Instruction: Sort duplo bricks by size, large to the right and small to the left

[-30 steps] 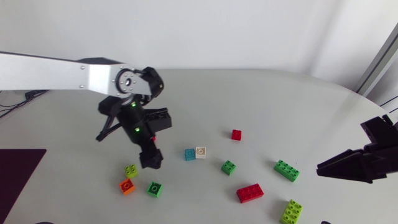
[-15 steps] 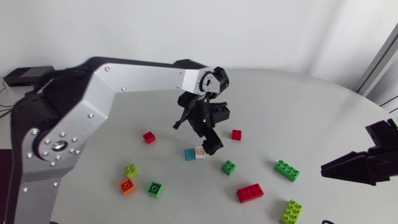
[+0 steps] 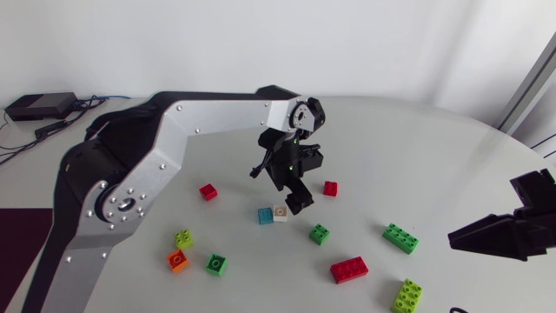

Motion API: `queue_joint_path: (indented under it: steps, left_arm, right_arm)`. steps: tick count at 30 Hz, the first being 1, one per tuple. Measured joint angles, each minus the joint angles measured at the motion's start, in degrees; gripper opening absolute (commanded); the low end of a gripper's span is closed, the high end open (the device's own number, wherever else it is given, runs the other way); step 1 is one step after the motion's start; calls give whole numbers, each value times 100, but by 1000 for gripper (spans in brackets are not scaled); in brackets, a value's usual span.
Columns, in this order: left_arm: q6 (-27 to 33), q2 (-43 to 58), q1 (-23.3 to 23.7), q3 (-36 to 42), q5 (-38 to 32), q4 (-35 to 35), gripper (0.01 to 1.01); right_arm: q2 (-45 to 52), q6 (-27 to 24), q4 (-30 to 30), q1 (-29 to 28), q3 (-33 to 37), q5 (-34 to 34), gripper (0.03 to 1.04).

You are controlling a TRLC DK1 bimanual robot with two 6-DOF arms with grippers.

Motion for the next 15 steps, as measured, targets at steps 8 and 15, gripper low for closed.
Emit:
queue_joint_path:
  steps: [8,15]
  left_arm:
    - [0,0,-151,-44,-122,2,708]
    - [-7,0,-116,-291,-166,24,339]
  right_arm:
    - [0,-66,-42,-4,0,0,997]
    - [0,-170,-122,-140,0,0,997]
